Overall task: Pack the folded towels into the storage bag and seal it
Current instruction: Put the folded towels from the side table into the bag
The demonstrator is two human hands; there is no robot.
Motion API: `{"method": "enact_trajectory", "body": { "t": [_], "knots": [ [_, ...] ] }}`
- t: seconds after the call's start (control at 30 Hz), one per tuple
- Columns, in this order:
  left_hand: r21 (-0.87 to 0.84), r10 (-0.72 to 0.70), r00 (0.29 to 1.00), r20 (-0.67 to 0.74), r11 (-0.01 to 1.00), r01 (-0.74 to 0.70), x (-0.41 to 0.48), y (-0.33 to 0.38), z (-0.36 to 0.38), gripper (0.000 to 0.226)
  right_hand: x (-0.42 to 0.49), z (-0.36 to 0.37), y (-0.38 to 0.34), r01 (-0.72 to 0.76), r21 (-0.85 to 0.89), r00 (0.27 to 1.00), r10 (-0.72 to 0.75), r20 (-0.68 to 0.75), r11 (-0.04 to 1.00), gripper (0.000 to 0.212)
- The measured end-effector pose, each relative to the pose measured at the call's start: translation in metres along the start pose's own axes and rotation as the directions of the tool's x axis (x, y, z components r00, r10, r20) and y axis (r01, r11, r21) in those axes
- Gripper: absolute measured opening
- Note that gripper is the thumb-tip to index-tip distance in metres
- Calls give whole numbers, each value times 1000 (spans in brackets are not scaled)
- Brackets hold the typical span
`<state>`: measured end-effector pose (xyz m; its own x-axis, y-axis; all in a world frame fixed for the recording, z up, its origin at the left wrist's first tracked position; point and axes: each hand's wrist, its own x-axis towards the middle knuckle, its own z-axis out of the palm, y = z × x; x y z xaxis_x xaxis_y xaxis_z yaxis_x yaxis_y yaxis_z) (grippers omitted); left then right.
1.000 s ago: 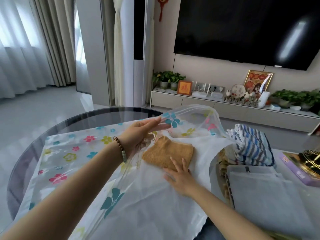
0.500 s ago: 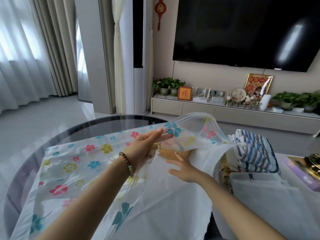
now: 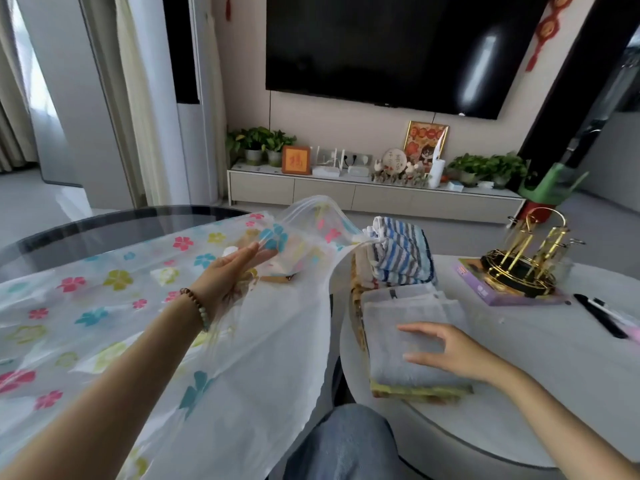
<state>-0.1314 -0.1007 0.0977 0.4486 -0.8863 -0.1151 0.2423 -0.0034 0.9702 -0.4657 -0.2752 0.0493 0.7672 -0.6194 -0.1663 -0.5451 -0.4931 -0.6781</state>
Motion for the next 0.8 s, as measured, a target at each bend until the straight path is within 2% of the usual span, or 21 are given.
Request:
{"method": "enact_trajectory", "body": {
  "t": [0.1, 0.23, 0.33, 0.43, 0.5, 0.6, 0.7, 0.8],
  "knots": [
    [-15, -12, 1000, 2, 1000, 12, 3, -7, -1, 42, -2, 10, 32, 6, -188, 999, -14, -42, 982, 64],
    [-12, -22, 1000, -4, 1000, 22, 5, -13, -3, 36, 7, 25, 47, 68, -530, 990, -123, -69, 845, 93],
    [-2, -26, 999, -28, 1000, 26, 6, -15, -4, 44, 16, 29, 50, 31, -628, 988, -121, -101, 778, 98],
    [-9, -36, 998, -45, 999, 35, 5, -15, -7, 45, 24, 28, 51, 1, -653, 984, -117, -133, 757, 95],
    [-19, -47, 998, -52, 999, 46, 5, -15, -9, 45, 29, 24, 51, 2, -636, 981, -125, -149, 772, 85],
    [-34, -61, 997, -51, 998, 60, 4, -13, -9, 46, 34, 14, 47, -7, -508, 976, -106, -193, 861, 71],
    [-34, -67, 997, -34, 997, 66, 1, -9, -7, 44, 33, 2, 30, 41, -270, 974, -98, -202, 962, 61],
    [-52, -63, 997, -34, 997, 61, 0, -4, -8, 45, 29, -17, 1, 50, -63, 957, -66, -284, 997, 32]
  ]
}}
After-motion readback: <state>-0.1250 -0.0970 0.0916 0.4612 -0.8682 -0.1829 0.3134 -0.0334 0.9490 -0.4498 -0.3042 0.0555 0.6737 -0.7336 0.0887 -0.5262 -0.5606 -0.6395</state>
